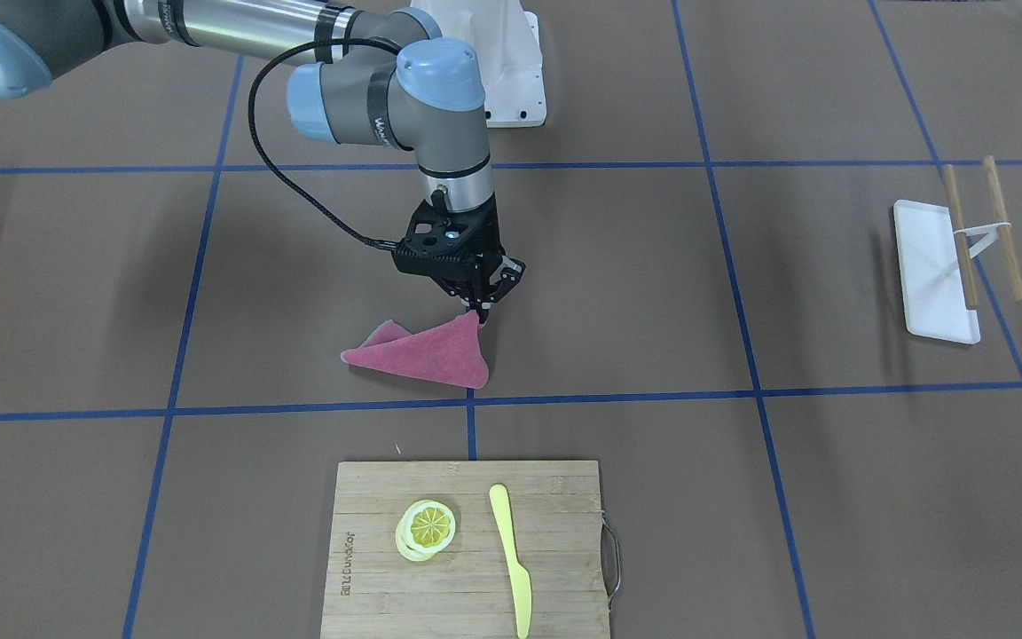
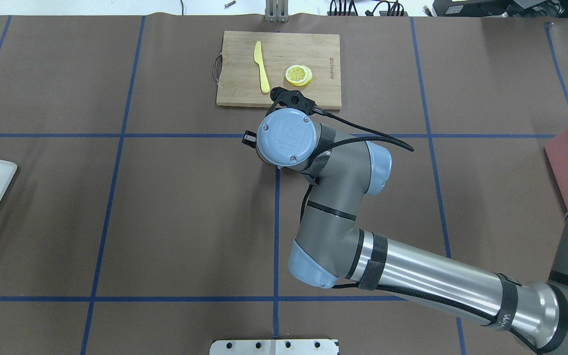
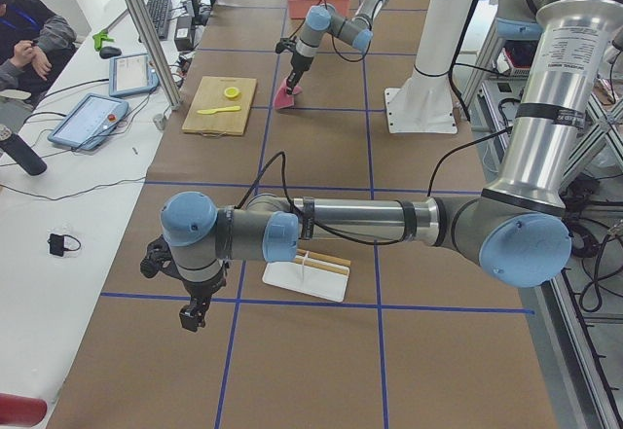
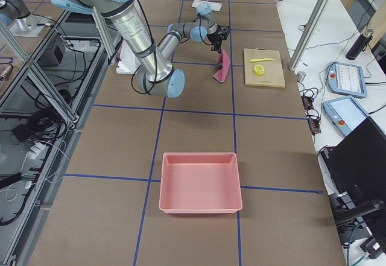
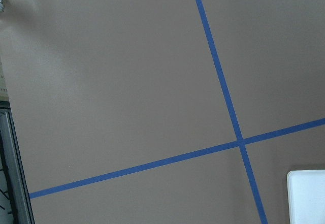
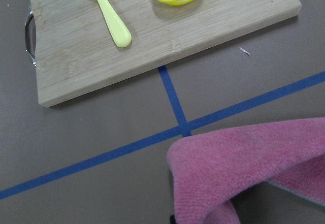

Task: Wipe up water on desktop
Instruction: 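Sweep the towel back across the table with the right gripper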

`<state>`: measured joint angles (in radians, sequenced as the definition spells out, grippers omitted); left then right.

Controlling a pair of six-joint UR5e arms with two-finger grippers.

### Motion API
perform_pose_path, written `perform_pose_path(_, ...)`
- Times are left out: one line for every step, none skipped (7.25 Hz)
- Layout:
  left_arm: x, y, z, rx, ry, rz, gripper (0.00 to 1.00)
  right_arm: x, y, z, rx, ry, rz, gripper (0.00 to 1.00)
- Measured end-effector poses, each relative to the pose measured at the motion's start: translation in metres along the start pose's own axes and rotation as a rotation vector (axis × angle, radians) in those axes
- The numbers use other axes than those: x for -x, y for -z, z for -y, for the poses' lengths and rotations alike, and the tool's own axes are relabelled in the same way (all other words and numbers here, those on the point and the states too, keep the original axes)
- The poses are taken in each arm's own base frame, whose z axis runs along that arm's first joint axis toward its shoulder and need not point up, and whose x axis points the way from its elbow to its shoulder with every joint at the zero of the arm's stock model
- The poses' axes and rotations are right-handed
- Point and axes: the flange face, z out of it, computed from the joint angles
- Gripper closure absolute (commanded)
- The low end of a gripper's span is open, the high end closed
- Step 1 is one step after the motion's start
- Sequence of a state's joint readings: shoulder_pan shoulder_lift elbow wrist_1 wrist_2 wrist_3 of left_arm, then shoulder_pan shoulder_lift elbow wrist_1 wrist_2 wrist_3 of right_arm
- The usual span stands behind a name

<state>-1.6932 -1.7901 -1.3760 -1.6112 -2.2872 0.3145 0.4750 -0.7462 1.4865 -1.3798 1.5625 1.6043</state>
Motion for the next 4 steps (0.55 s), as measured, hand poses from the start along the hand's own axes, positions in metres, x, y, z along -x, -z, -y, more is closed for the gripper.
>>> perform_pose_path(0.000, 0.000, 0.000, 0.000, -0.001, 0.000, 0.02, -0.017, -0.010, 0.001, 0.002, 0.040, -0.029, 1.00)
perform_pose_path(-0.001, 0.000, 0.001, 0.000, -0.001, 0.000, 0.02, -0.043, -0.018, 0.009, 0.011, 0.094, -0.073, 1.00)
perform_pose_path(-0.001, 0.000, 0.001, -0.001, -0.002, 0.000, 0.02, -0.076, -0.021, 0.026, 0.025, 0.150, -0.127, 1.00)
perform_pose_path(-0.001, 0.001, 0.001, -0.001, -0.002, 0.000, 0.02, -0.112, -0.015, 0.050, 0.046, 0.218, -0.185, 1.00)
